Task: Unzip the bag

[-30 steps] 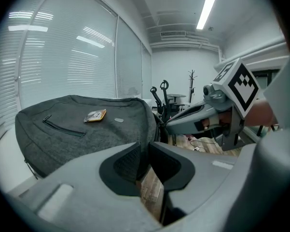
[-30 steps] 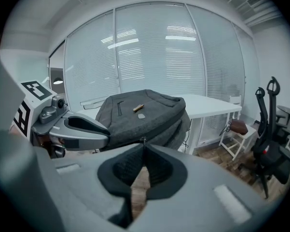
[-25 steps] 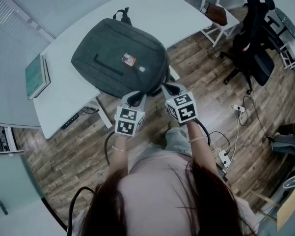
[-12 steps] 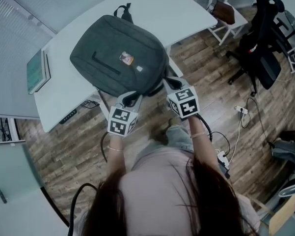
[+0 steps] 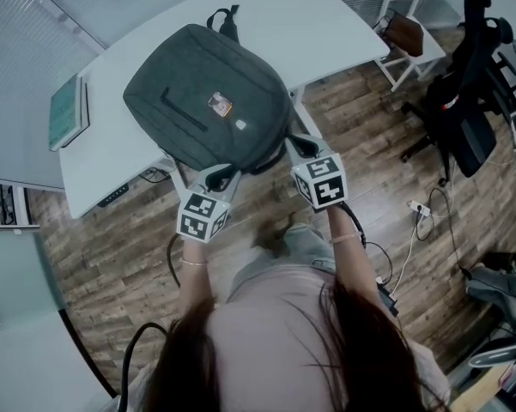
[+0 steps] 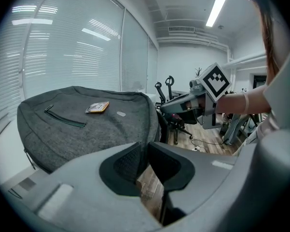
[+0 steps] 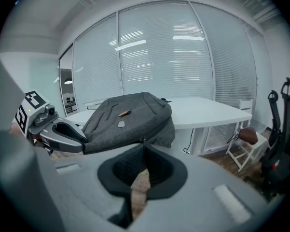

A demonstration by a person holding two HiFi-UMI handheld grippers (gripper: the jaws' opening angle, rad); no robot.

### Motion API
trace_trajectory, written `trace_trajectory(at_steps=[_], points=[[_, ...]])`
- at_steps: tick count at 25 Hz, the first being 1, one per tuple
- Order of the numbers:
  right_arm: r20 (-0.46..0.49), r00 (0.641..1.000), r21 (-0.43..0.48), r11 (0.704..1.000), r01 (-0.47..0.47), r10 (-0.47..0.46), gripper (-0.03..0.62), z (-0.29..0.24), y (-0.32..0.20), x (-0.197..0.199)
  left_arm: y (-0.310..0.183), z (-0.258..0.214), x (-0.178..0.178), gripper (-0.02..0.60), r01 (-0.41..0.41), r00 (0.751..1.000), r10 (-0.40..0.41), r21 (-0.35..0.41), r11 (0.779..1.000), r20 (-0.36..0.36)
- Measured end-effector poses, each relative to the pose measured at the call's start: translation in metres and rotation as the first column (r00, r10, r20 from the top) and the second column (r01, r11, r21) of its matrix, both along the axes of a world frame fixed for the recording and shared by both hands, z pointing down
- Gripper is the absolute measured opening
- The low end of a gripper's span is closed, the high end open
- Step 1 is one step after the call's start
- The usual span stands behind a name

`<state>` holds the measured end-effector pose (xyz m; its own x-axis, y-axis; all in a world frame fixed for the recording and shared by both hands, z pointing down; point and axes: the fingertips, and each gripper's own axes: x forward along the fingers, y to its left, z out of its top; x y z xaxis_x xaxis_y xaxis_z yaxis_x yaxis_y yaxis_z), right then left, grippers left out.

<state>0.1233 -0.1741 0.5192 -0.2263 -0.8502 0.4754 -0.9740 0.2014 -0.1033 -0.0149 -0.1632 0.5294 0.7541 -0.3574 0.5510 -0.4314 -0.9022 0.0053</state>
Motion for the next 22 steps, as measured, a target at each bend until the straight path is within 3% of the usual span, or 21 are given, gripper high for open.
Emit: trace_trajectory(at_steps=[22], points=[[0.003, 0.987, 0.068, 0.985, 0.159, -0.160, 0.012, -0.003, -0.029, 0.038, 0.001, 0.002, 0.003, 0.063, 0.149, 0.989, -0.149, 0.026, 0.989, 0.014]])
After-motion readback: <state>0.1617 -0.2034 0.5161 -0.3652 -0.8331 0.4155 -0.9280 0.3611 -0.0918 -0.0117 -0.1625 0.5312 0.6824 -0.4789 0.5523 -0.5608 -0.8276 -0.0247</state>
